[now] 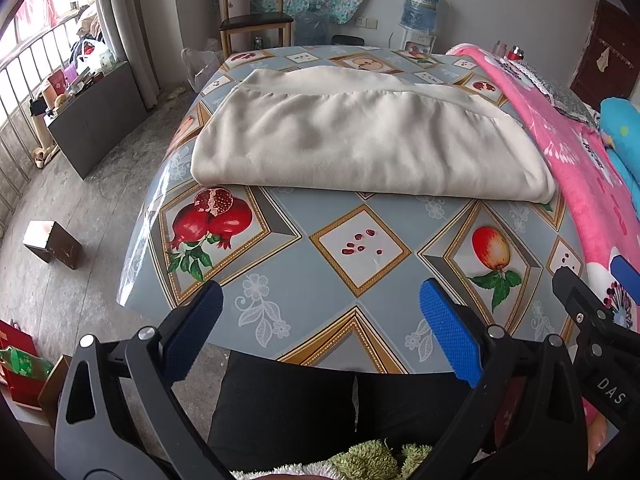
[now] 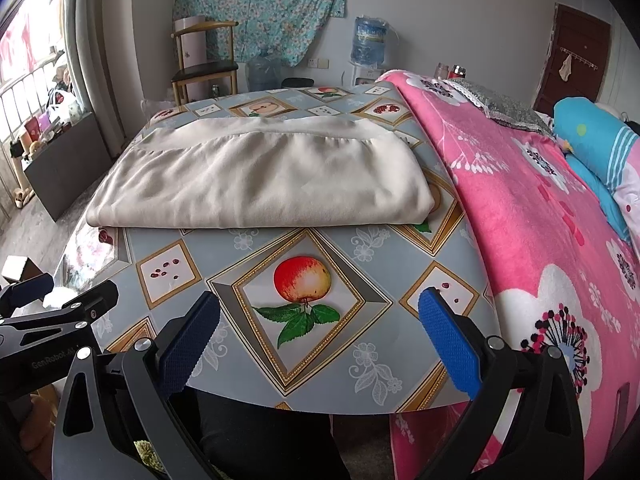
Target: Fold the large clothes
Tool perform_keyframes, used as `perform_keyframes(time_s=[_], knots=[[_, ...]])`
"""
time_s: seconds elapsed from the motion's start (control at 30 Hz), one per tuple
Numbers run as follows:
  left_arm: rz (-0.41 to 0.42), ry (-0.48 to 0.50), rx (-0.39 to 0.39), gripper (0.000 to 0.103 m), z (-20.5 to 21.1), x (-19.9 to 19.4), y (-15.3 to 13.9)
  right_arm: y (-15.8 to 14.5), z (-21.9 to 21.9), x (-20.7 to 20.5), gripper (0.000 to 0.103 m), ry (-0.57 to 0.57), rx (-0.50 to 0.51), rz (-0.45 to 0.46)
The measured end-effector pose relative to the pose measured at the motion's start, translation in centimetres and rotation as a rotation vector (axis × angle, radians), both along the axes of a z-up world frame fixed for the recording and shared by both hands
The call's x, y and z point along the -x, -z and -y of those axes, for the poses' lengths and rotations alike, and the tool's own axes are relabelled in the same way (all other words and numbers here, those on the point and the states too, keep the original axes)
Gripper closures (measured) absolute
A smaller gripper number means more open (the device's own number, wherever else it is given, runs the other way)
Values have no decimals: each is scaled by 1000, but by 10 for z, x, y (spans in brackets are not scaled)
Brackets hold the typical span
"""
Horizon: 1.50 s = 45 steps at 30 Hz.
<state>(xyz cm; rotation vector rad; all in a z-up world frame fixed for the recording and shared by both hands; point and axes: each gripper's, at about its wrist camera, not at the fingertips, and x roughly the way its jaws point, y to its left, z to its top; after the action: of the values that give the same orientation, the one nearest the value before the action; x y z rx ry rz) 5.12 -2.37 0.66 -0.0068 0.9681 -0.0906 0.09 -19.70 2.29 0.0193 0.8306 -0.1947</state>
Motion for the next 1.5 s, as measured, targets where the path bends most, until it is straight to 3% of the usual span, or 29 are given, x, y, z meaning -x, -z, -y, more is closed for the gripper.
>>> perform_keyframes(time_s=[1.5], knots=[[-2,0,6,8,0,1,1,0,0,0,6,-4,11,-1]])
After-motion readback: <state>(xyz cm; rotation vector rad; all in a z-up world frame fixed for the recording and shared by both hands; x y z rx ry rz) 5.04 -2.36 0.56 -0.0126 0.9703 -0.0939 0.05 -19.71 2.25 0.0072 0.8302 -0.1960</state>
